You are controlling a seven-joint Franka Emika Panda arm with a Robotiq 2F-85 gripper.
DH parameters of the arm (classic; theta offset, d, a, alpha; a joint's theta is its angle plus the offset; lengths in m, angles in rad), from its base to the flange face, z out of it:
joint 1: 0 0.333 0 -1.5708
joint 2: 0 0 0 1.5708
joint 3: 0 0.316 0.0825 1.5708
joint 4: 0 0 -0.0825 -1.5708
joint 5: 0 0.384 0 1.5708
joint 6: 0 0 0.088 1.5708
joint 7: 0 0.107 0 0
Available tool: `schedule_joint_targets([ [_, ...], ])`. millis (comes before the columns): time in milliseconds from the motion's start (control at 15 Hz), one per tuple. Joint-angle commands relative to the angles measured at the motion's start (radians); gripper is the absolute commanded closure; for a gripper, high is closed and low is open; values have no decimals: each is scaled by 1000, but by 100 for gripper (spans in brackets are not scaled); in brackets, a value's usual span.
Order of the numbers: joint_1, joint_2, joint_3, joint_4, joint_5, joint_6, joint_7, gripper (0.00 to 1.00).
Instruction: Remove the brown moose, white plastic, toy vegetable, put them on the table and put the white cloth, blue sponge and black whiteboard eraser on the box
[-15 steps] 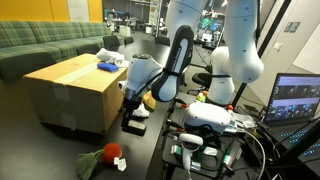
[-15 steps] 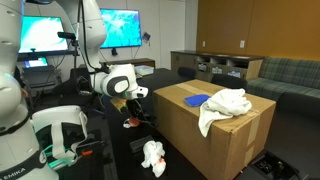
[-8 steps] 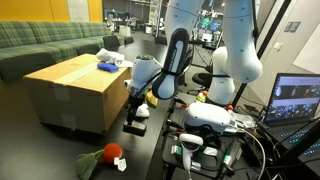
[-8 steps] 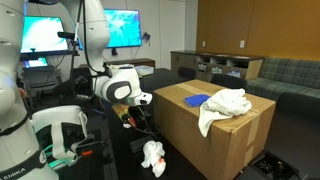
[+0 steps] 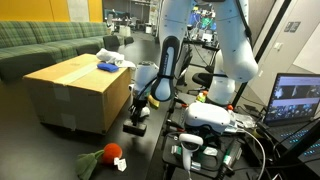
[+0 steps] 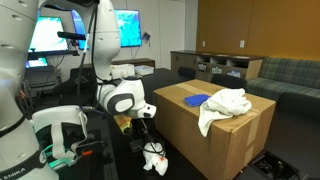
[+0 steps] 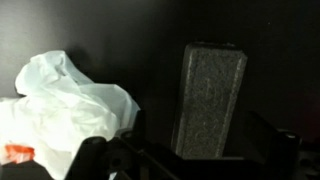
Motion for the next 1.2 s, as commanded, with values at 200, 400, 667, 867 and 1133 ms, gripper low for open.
schedule_joint_targets([
  [200, -246, 68, 193, 15, -1, 42, -79, 0],
  [400, -304, 94, 253, 23, -5, 46, -91, 0],
  [667, -313, 141, 262, 45, -7, 47, -104, 0],
  [867, -302, 168, 253, 59, -8, 44, -110, 0],
  [1133, -298, 166, 254, 64, -7, 36, -113, 34],
])
